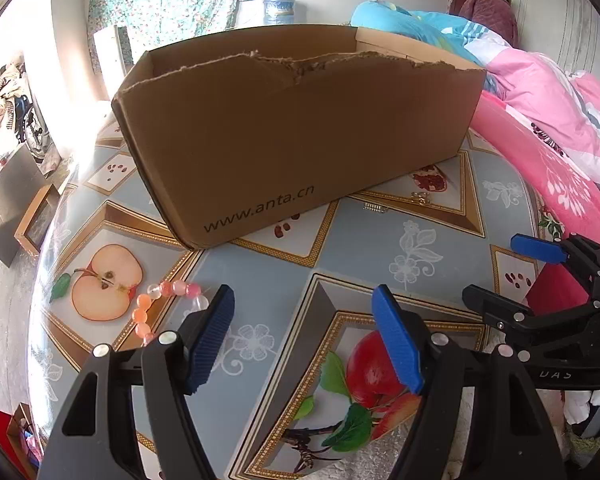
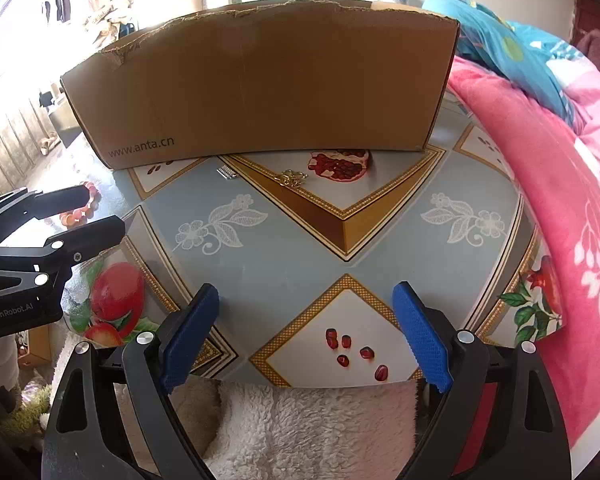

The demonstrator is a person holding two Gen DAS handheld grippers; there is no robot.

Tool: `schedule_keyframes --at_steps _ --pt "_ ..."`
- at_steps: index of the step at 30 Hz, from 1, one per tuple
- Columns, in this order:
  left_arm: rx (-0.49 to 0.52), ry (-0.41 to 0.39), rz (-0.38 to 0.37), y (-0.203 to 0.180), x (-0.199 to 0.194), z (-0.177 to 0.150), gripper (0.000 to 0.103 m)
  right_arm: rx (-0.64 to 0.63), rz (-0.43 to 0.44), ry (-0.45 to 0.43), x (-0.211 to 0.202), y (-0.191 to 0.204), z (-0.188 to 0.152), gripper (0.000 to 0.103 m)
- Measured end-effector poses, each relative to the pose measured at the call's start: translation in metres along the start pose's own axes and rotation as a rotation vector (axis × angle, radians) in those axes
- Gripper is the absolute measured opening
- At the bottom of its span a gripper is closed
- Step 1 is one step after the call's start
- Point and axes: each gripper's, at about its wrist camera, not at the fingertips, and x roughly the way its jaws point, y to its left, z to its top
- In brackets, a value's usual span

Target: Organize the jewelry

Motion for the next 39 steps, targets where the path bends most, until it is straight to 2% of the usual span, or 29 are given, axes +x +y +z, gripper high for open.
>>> schedule_keyframes --at_steps 5,8,12,18,21,25,27,32,35,39 --pt "0.002 -0.022 0.000 0.002 -0.003 -0.002 0.069 -0.008 0.020 -0.030 -0.005 -0.002 -0.003 0.082" --pt "0.002 -0.039 -0.009 0.000 0.000 0.000 0.069 -0.021 0.036 -0.071 -0.013 -0.003 0.003 0.076" --pt "0.015 -0.058 -0.044 -0.006 0.006 0.006 0.069 -0.012 0.065 -0.114 -0.016 -0.006 0.013 0.063" --pt "0.083 -0.104 -0.099 -0.022 0.010 0.016 0.051 -0.009 0.087 -0.107 -0.004 -0.009 0.024 0.044" --pt "0.130 -0.102 -0.111 -0.030 0.019 0.023 0.037 -0.010 0.092 -0.089 0.008 -0.014 0.031 0.035" --pt "0.189 -0.120 -0.128 -0.036 0.027 0.036 0.027 -0.001 0.102 -0.086 0.016 -0.019 0.036 0.030" --pt "0.202 -0.122 -0.140 -0.037 0.032 0.043 0.025 0.007 0.105 -0.086 0.020 -0.023 0.039 0.028" --pt "0.224 -0.094 -0.165 -0.041 0.049 0.054 0.011 0.030 0.124 -0.081 0.028 -0.031 0.043 0.025" --pt "0.230 -0.059 -0.164 -0.044 0.058 0.055 0.007 0.035 0.132 -0.084 0.030 -0.034 0.044 0.024" --pt "0.243 -0.040 -0.159 -0.045 0.057 0.054 0.007 0.042 0.138 -0.085 0.030 -0.038 0.045 0.025"
